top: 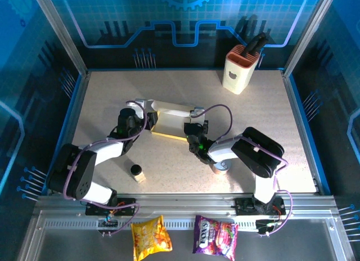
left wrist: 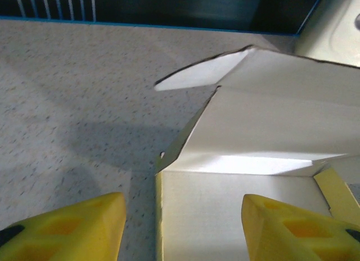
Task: Fold the paper box
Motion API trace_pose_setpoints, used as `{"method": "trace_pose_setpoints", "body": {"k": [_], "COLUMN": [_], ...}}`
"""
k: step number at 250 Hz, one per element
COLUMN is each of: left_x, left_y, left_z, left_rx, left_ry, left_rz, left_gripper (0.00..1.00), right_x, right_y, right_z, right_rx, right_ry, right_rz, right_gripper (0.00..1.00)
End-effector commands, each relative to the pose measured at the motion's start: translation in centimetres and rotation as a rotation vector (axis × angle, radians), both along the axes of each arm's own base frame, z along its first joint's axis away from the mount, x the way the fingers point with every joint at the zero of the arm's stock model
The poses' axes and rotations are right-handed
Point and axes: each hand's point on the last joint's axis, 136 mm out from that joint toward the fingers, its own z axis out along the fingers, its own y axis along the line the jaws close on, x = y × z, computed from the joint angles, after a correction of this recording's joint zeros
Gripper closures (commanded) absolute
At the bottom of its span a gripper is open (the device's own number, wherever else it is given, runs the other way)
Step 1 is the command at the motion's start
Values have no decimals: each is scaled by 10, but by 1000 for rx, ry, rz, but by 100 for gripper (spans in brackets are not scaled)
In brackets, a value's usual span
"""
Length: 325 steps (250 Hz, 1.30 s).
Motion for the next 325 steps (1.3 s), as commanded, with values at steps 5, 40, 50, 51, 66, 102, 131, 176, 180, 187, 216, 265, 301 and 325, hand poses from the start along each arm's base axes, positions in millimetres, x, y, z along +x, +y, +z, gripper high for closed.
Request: {"method": "trace_pose_setpoints", "body": {"k": [5,40,50,51,66,102,131,176,180,187,216,265,301,325], "left_x": [20,30,31,31,32,35,35,29,28,27,19,1,-11,-14], "left_y": [-14,-18,-20,-20,-20,-20,-22,-27,-27,-29,-29,-37,-42,-43], "left_z": [26,23,23,22,23,26,24,25,25,25,26,26,21,21], "left_rx": [-20,-18,-16,-15,-14,-12,-15,-71,-77,-86,-104,-92,-77,-102], "left_ry": [-138,-150,-153,-154,-163,-176,-163,-135,-132,-129,-125,-120,-112,-107], "left_rz": [-66,-84,-91,-91,-91,-94,-102,-117,-116,-120,-121,-135,-139,-126], "left_gripper": [43,50,53,53,58,73,83,94,94,94,95,96,97,98], "right_x": [-5,-6,-6,-6,-5,-4,-3,-1,-1,-1,1,7,11,12], "right_y": [-1,0,0,0,-1,0,0,-2,-3,-4,-9,-18,-23,-21], "right_z": [-14,-14,-15,-15,-14,-13,-12,-10,-9,-9,-9,-1,3,4], "right_rx": [-33,-32,-32,-32,-31,-31,-37,-47,-46,-47,-53,-51,-45,-39], "right_ry": [36,38,39,39,39,37,37,36,36,38,42,48,56,60], "right_rz": [22,27,26,27,26,28,30,27,26,23,15,24,32,42], "right_gripper": [100,100,100,100,100,100,100,100,100,100,100,100,100,100]}}
